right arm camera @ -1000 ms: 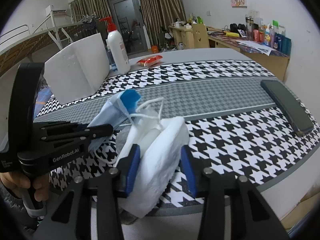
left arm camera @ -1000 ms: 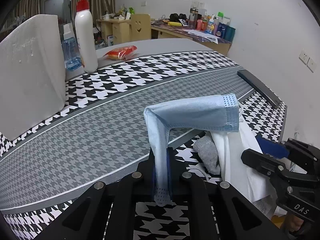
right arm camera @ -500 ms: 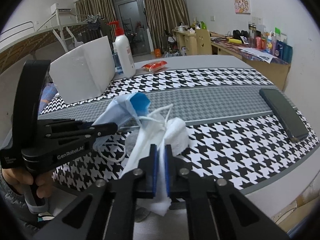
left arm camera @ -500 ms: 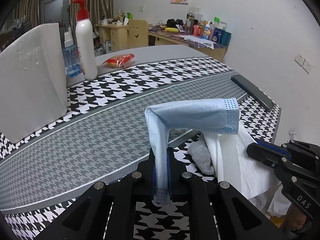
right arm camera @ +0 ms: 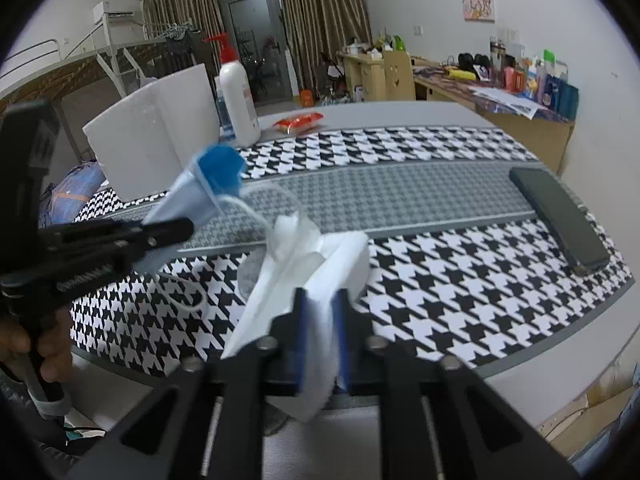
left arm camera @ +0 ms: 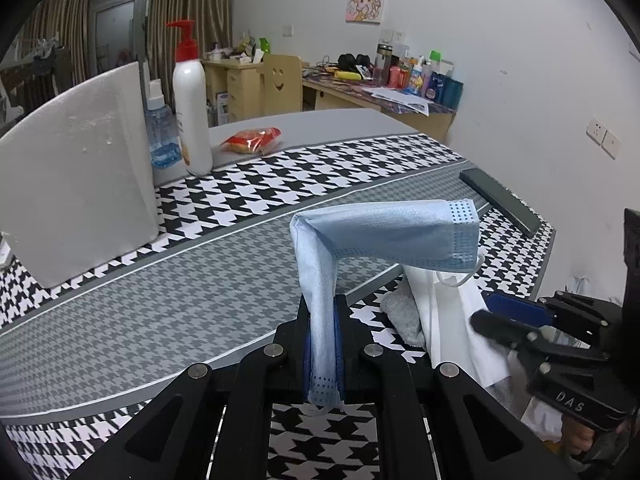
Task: Organize soft objects
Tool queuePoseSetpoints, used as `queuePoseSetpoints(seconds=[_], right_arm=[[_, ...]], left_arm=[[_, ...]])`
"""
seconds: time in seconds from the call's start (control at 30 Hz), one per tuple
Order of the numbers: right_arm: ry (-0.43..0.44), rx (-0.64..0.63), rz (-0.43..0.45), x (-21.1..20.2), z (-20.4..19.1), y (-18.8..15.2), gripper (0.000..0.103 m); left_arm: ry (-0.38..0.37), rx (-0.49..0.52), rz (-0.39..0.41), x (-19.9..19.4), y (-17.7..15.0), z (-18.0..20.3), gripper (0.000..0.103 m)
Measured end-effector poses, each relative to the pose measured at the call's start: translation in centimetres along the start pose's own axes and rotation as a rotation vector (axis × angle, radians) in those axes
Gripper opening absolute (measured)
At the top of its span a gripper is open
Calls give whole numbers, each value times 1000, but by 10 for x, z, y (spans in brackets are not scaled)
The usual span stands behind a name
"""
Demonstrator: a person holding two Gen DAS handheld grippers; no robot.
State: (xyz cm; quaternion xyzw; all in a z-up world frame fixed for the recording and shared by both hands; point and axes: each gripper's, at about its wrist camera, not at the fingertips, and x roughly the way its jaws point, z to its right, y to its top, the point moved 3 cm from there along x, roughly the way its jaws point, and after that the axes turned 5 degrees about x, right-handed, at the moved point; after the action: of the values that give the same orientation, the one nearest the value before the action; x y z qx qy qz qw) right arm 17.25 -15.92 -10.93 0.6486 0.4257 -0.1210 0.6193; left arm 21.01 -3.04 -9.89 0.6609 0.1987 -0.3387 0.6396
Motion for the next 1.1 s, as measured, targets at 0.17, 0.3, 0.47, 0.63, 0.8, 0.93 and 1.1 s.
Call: queuePoseSetpoints(seconds=[0.17,0.3,0.47,0.63,0.8,0.93,1.1], right_arm=[[8,10,-15,1,1,-2,35],[21,28,-31,4,2,-3,8],[32,17,15,-12,-5,4,7],[40,6,56,-27,-12,11,6],[45,-17,103,-41,-20,20,6],[61,-12,118,-45,-22,27,7],[-4,-20,100,-28,-16,25,7]], left_arm=[[-2,-9,18,-7,-2,-3,10],[2,-15,24,-10,-5,-7,10],[6,-24,40,-18,-7,-10,10],[12,-29,61,-27,-6,-14,10],[24,-33,82,-37,-6,-16,10],[31,-46,94,-44,-7,-20,10],[42,-54,103,-49,-8,-23,10]])
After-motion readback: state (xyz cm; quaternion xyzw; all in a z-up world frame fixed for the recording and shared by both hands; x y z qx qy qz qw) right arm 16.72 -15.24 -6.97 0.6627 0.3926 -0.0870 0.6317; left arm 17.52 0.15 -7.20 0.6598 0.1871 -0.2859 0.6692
